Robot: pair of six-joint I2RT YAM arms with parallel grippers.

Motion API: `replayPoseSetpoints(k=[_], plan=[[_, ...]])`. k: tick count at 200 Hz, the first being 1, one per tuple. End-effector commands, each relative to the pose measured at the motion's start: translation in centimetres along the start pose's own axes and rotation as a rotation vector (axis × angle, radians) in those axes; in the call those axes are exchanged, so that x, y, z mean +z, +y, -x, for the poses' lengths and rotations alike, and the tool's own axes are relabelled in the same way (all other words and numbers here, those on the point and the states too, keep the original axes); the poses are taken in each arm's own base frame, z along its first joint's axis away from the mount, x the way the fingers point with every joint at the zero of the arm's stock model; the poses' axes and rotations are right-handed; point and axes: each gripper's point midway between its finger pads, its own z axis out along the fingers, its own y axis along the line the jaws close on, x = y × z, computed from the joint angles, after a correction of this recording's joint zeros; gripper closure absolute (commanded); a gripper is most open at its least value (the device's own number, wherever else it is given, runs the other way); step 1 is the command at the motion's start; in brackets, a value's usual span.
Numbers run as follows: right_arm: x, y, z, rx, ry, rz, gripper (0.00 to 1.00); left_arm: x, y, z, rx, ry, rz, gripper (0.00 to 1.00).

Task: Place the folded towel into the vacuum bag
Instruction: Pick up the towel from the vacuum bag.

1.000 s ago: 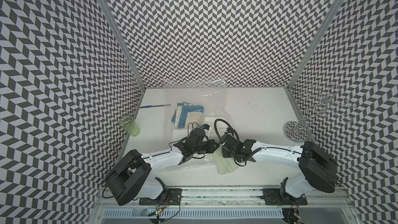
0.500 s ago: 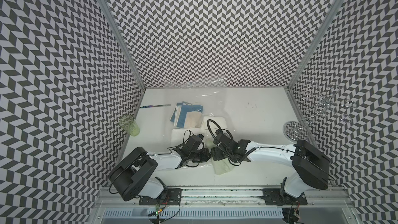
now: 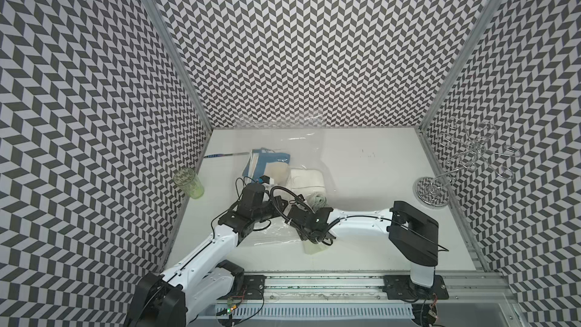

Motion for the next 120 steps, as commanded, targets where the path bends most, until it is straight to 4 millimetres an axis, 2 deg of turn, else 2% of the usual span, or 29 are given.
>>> replayPoseSetpoints(k=[1,28,42,68,85,96,120], plan=[[4.1,-3.0,-9.6,-0.087,0.341,-0.095,0.33,-0.8,0.0,0.0,0.017,0.017,0.029,0.92],[5.0,-8.9,-10.1,-0.057,0.376,-0.185,0.47,-0.7,-0.4,0.1,0.042,0.029,0.018,0.87],[4.8,-11.5,-9.5,-0.037,0.348,-0.205,0.51,-0.2,-1.1,-0.4,0.07,0.061,-0.007,0.81],[4.0,-14.8,-7.4,0.008,0.28,-0.221,0.62,0.6,-2.9,-1.0,0.157,0.104,-0.012,0.68],[3.4,-16.4,-6.0,0.033,0.244,-0.234,0.71,1.1,-4.2,-1.3,0.223,0.131,-0.005,0.6],[2.6,-16.7,-4.7,0.043,0.201,-0.222,0.8,1.6,-5.2,-1.7,0.276,0.161,0.001,0.55],[-1.1,-16.7,-1.0,0.156,0.073,-0.068,0.89,2.5,-6.9,-3.1,0.415,0.231,0.048,0.48]])
